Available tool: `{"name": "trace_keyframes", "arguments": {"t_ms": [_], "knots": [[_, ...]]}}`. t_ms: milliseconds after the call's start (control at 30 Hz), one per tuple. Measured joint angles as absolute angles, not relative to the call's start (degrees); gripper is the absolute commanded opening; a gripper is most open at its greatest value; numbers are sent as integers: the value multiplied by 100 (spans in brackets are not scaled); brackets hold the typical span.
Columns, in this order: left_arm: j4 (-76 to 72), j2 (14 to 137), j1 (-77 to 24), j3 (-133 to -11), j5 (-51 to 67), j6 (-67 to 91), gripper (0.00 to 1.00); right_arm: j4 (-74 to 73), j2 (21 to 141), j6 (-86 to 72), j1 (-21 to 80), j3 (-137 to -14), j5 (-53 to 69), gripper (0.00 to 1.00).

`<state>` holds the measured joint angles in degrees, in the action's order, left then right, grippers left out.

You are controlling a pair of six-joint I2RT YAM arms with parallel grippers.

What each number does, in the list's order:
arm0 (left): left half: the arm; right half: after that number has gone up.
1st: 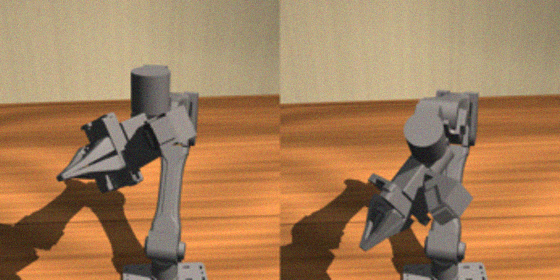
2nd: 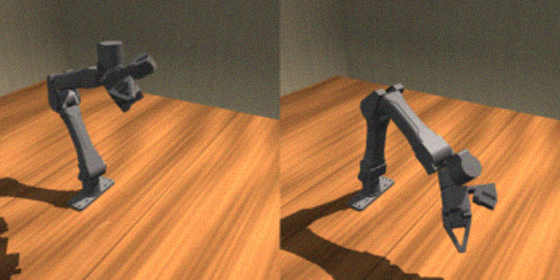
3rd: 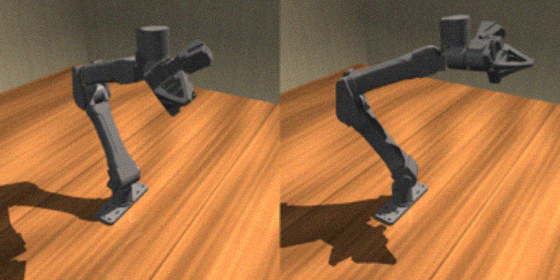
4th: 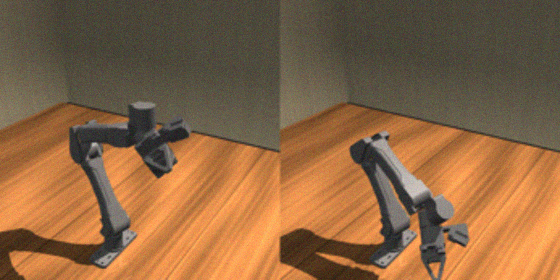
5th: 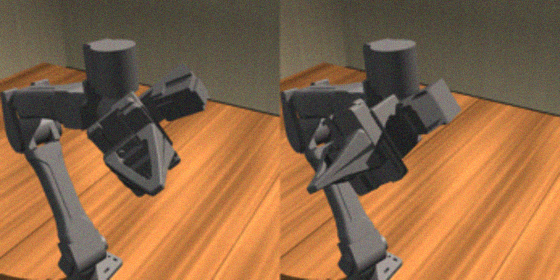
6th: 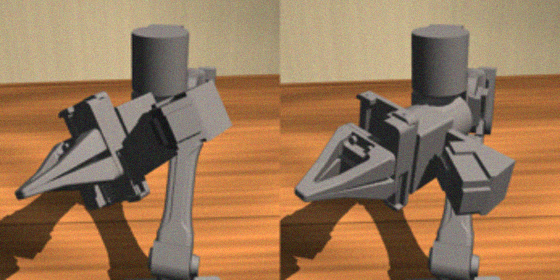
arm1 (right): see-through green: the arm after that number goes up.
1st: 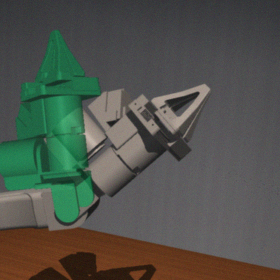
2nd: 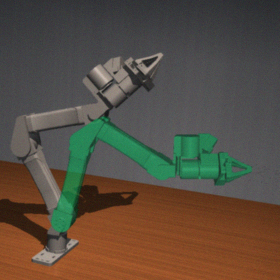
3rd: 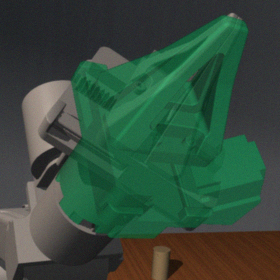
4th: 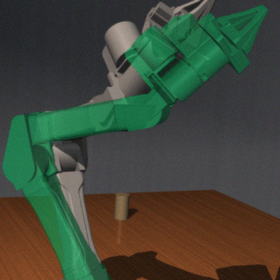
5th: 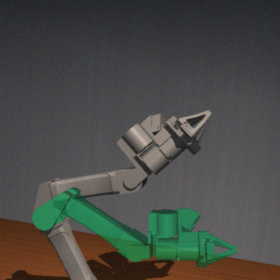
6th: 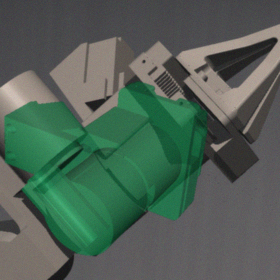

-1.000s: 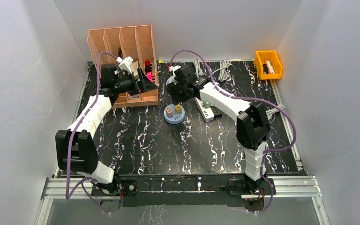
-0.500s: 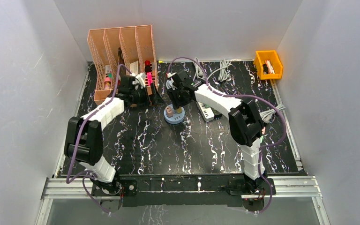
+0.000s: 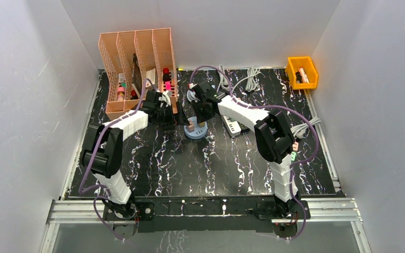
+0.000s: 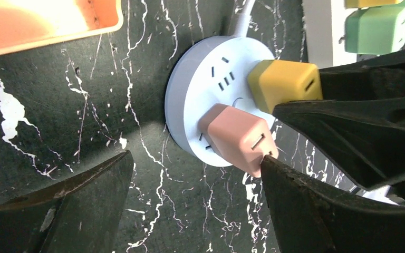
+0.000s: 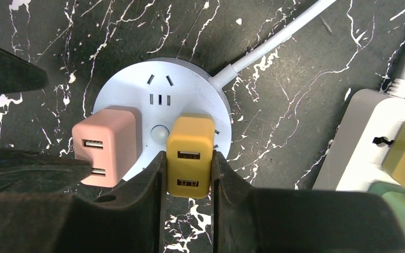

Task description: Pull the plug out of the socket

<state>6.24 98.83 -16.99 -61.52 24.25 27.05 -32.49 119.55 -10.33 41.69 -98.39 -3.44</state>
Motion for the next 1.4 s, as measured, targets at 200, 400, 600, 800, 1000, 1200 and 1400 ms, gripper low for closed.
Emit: {"name": "trace_keyframes", "arguments": {"t_ms": [200,400,600,800,1000,1200,1400], "knots": [[572,10044,-1721,-6147,2480,2810,87,-3164,11922,-1059,4165,-9780,-346,0],[469,10221,-1839,-6252,2471,2902,86,-3236,11885,-1052,4150,-9782,-333,0],[502,10396,-2058,-6462,2486,2967,86,-3509,11721,-823,4372,-9780,-1330,0],[578,10567,-2095,-6624,2471,3009,86,-3186,10914,-862,4125,-9393,-696,0],[572,10632,-2115,-6683,2508,3033,86,-2609,9861,-913,3850,-9500,-742,0],[578,10626,-2117,-6692,2506,3046,87,-2163,9616,-965,3778,-8750,639,0],[443,10549,-2110,-6604,2477,3017,88,-2364,9559,-825,3087,-7693,2051,0]]}}
